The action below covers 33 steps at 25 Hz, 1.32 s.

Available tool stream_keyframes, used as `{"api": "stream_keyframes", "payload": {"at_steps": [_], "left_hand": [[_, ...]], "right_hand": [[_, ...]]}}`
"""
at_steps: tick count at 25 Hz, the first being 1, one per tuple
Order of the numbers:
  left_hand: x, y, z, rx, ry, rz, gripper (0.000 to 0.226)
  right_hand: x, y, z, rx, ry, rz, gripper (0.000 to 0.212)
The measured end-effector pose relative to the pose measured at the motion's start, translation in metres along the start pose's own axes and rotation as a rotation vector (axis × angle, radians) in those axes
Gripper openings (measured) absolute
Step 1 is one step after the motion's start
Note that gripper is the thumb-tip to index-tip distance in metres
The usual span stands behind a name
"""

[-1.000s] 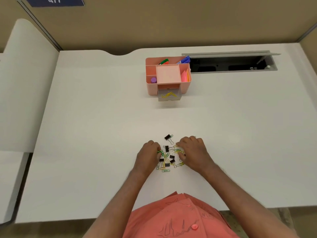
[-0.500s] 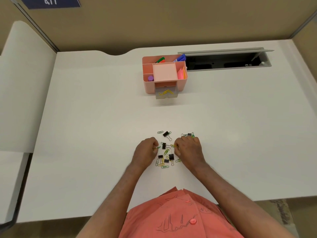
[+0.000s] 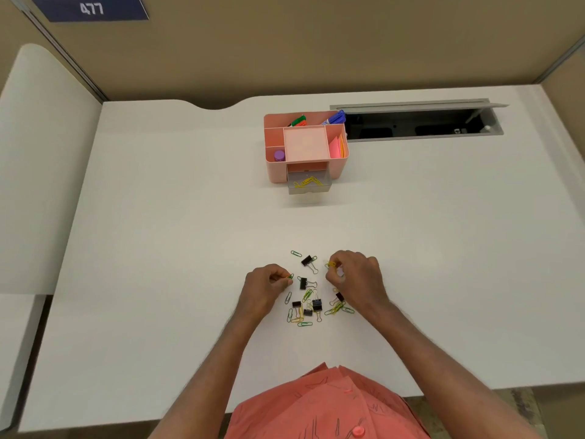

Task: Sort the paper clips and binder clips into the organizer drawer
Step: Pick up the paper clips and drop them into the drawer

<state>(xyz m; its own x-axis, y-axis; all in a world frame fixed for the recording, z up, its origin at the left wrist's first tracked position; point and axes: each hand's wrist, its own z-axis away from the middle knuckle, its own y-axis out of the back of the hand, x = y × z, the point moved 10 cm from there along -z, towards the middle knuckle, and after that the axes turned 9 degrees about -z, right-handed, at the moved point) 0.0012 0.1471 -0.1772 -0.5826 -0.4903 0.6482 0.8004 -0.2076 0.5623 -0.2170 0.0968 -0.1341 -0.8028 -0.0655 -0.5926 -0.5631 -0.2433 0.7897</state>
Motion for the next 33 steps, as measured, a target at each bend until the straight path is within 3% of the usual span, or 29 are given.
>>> {"api": "stream_keyframes", "payload": {"at_steps": [4, 7, 11, 14, 18, 25, 30, 33], "left_hand": [[0.016, 0.018, -0.009, 0.029, -0.001, 0.23, 0.006], [0.039, 0.04, -0.018, 0.118, -0.038, 0.249, 0.006], [0.084, 0.074, -0.036, 0.225, -0.145, 0.201, 0.009], [0.119, 0.097, -0.06, 0.293, -0.249, 0.134, 0.009], [0.159, 0.109, -0.09, 0.353, -0.356, -0.018, 0.006], [0.193, 0.086, -0.131, 0.33, -0.372, -0.416, 0.014], [0.173, 0.088, -0.097, 0.44, -0.447, -0.224, 0.011], [0.125, 0.062, -0.07, 0.353, -0.397, -0.194, 0.01]], "right_hand": [[-0.037, 0.066, -0.055, 0.139, -0.002, -0.291, 0.005], [-0.074, 0.095, -0.108, 0.232, 0.137, -0.154, 0.007], [-0.084, 0.078, -0.162, 0.173, 0.188, 0.182, 0.017], [-0.083, 0.063, -0.178, 0.128, 0.2, 0.213, 0.017], [-0.072, 0.072, -0.171, 0.218, 0.199, 0.042, 0.017], [-0.035, 0.078, -0.118, 0.31, 0.118, -0.086, 0.013], [-0.012, 0.059, -0.075, 0.26, 0.055, -0.157, 0.012], [-0.011, 0.027, -0.052, 0.143, 0.072, -0.095, 0.012]]}}
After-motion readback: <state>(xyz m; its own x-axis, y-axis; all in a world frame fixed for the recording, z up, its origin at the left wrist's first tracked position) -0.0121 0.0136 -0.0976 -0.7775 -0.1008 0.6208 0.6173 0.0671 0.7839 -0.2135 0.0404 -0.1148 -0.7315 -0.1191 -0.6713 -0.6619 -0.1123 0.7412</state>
